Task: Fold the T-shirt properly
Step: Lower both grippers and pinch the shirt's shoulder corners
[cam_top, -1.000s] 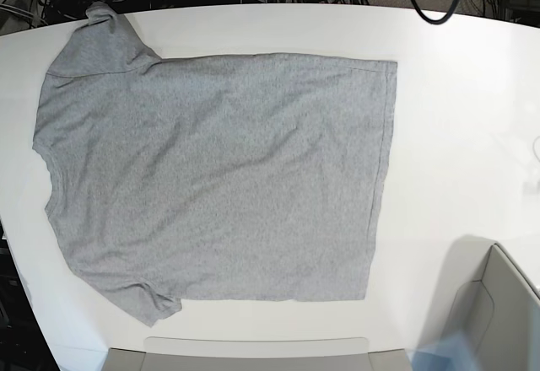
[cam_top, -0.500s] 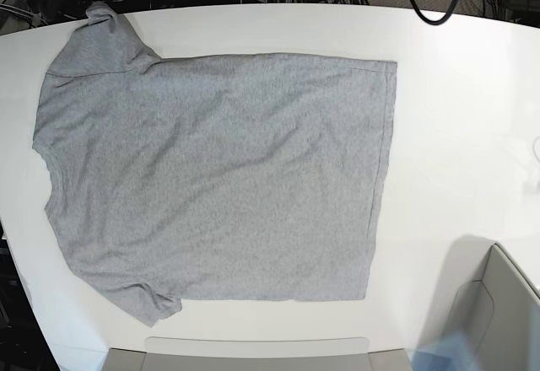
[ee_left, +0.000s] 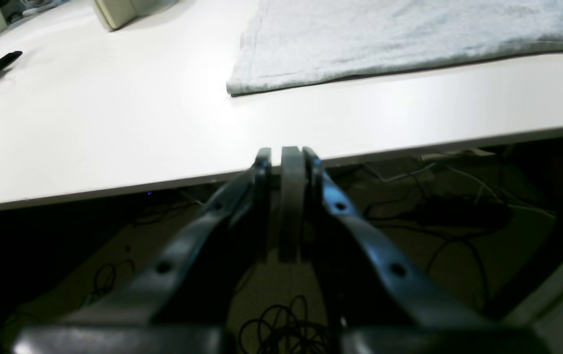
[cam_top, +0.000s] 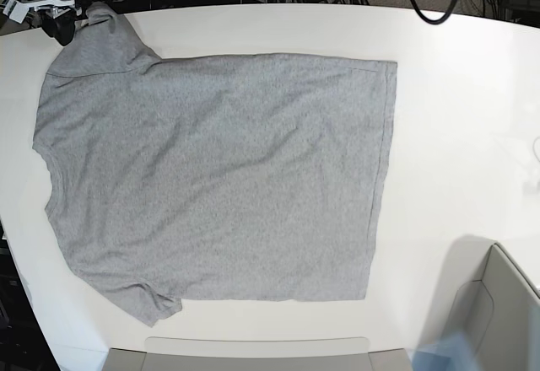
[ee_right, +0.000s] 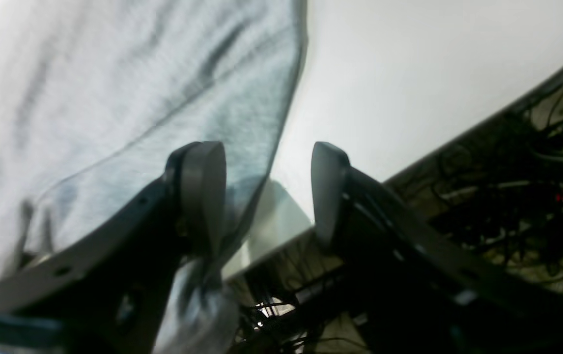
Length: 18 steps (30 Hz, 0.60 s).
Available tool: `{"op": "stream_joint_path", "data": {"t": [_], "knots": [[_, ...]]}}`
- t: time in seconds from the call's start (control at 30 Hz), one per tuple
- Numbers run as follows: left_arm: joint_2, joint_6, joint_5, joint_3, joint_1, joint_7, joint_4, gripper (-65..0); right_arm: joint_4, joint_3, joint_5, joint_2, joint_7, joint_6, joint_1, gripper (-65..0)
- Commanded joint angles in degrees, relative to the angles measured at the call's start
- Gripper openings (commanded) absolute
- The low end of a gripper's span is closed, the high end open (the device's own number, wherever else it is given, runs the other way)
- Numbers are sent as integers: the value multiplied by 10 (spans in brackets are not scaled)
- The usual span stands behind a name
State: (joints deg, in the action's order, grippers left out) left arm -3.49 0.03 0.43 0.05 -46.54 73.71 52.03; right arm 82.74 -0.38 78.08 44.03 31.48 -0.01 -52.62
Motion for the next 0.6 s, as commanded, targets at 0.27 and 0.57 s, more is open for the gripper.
{"op": "stream_joint_path", "data": {"t": [0.27, 0.57], "knots": [[-1, 5, -4, -4, -30, 21, 37, -605, -30, 10, 4, -35, -49, 61, 35, -365], [-28, 3, -104, 28, -99, -3, 201, -491, -28, 3, 2, -48, -71, 69, 43, -365]]}}
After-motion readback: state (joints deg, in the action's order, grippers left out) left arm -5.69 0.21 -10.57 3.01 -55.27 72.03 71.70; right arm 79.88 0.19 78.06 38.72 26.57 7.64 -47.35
